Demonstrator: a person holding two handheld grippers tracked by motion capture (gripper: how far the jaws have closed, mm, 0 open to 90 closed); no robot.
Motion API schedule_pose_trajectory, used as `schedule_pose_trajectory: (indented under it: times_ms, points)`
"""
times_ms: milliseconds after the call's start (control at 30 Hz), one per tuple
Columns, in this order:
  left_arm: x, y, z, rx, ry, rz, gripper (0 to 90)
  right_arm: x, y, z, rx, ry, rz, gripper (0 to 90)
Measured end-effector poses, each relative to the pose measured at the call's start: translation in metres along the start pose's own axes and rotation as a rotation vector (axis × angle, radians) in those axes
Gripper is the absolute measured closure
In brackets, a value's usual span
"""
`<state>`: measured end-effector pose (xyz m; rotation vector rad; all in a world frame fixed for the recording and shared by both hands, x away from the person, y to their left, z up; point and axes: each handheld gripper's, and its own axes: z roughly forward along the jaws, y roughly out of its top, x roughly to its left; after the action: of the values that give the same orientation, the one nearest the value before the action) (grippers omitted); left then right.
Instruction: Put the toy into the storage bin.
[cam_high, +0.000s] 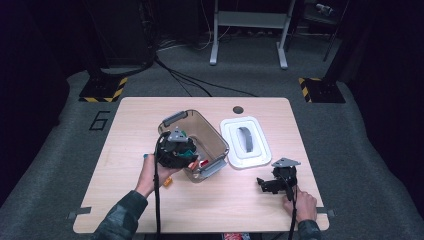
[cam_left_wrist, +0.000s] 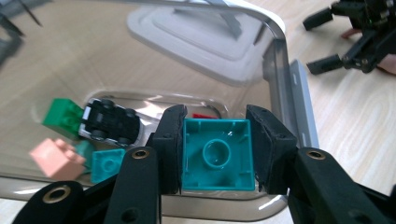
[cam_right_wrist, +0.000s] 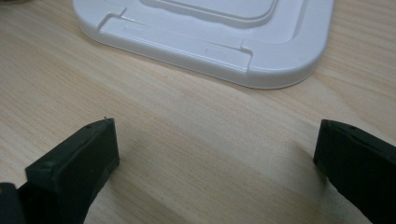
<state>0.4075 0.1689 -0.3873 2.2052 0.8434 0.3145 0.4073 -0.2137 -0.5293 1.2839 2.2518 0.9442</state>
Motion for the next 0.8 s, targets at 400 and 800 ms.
schedule_pose_trajectory:
  times_ms: [400, 800]
  points:
    - [-0.005, -0.0071, 0.011, 0.017, -0.043, -0.023, 58.6, 0.0, 0.0, 0.0, 0.0, 0.0, 0.0, 0.0]
    - [-0.0006, -0.0072, 0.0056, 0.008, -0.029, -0.055, 46.2, 0.0, 0.0, 0.0, 0.0, 0.0, 0.0, 0.0]
